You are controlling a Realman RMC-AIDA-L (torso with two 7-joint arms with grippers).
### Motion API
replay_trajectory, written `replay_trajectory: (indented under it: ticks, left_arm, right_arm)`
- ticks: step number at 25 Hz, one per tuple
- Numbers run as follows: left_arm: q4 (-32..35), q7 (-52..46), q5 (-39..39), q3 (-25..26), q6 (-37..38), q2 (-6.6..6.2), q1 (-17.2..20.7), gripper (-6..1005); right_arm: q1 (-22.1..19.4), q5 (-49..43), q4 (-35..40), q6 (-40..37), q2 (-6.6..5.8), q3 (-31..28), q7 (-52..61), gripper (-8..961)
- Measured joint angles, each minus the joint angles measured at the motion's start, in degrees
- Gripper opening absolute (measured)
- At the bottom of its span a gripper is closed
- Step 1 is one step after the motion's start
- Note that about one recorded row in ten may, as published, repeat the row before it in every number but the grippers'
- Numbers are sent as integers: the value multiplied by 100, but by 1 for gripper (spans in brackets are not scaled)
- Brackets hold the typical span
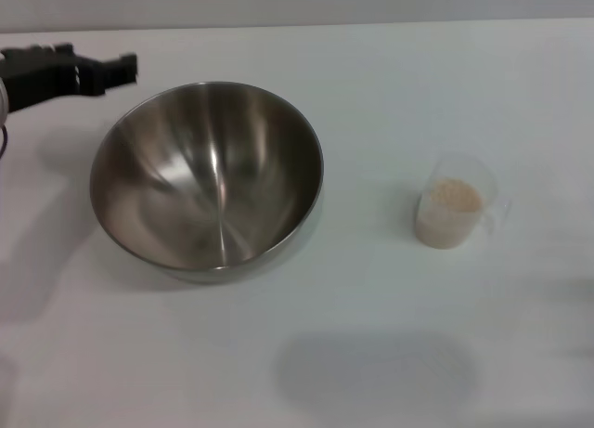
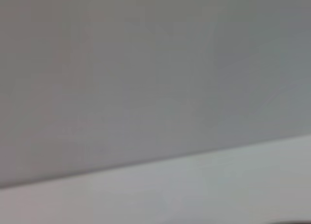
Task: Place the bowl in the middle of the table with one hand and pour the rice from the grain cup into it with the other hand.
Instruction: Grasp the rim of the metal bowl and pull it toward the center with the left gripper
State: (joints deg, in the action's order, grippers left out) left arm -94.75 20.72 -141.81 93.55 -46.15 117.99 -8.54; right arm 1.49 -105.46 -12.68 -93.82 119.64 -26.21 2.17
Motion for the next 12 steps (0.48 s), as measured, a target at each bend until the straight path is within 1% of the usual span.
replay_trajectory:
  ticks: [2, 4, 12]
  left_arm:
    - [59, 153, 177, 126, -336, -1, -86, 820]
    - [152, 303, 235, 179, -460, 5, -94, 820]
    - [400, 430, 239, 168, -527, 20, -100, 822]
  right_arm:
    - [0, 0, 13, 1, 0, 7, -1, 837]
    - [-1, 3, 19, 4, 0, 26, -2, 837]
    - [7, 10, 29, 5, 6, 46, -5, 838]
